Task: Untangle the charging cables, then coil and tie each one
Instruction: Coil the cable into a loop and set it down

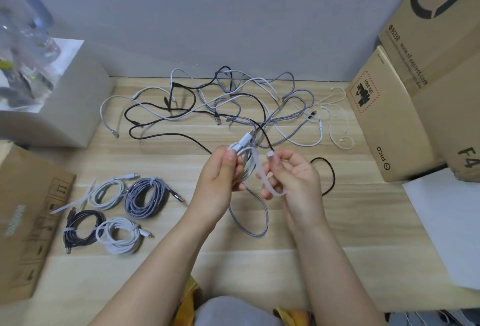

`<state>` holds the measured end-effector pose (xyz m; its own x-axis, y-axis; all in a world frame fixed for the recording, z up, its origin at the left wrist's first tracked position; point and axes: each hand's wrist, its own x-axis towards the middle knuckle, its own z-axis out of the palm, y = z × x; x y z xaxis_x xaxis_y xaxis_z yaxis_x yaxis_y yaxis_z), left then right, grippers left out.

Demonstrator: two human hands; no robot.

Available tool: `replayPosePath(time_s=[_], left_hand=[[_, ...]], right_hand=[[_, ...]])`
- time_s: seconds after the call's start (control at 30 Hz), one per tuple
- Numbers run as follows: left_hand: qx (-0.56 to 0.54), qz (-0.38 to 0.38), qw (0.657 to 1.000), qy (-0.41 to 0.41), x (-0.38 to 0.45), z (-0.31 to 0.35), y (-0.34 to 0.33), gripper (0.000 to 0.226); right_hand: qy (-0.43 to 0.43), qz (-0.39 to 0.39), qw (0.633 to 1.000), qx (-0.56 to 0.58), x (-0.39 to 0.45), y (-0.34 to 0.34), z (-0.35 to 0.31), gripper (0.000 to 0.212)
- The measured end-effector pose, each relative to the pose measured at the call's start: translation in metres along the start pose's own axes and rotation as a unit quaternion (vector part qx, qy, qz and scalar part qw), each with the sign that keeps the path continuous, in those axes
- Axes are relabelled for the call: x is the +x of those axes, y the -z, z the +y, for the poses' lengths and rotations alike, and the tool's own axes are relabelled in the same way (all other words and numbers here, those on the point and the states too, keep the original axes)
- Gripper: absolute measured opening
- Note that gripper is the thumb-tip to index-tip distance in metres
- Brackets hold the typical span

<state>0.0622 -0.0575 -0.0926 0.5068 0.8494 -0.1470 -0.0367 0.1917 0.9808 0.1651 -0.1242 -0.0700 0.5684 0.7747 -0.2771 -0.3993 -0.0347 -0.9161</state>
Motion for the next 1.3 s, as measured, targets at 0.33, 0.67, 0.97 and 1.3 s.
replayPosePath(time_s=[0.33, 0.67, 0.97, 1.3], left_hand=[[0.135, -0.076, 0.979, -0.130, -0.016, 0.010, -0.010, 0.007], [0.079, -0.156, 0.983, -0.062, -0.009, 0.011, 0.001, 0.045], [0.118, -0.049, 0.989, -0.077, -0.010, 0.024, 0.008, 0.031], [0.124, -0.033, 0.990, -0.060, -0.008, 0.023, 0.011, 0.024]], right_hand=[[-0.075, 0.021, 0.996, -0.036, -0.013, -0.012, 0.006, 0.011], [-0.038, 0.021, 0.999, -0.018, -0.021, -0.010, 0.001, 0.011], [0.217, 0.026, 0.944, -0.248, -0.030, -0.021, -0.003, 0.011], [0.225, -0.087, 0.958, -0.155, -0.046, -0.027, -0.013, 0.009]])
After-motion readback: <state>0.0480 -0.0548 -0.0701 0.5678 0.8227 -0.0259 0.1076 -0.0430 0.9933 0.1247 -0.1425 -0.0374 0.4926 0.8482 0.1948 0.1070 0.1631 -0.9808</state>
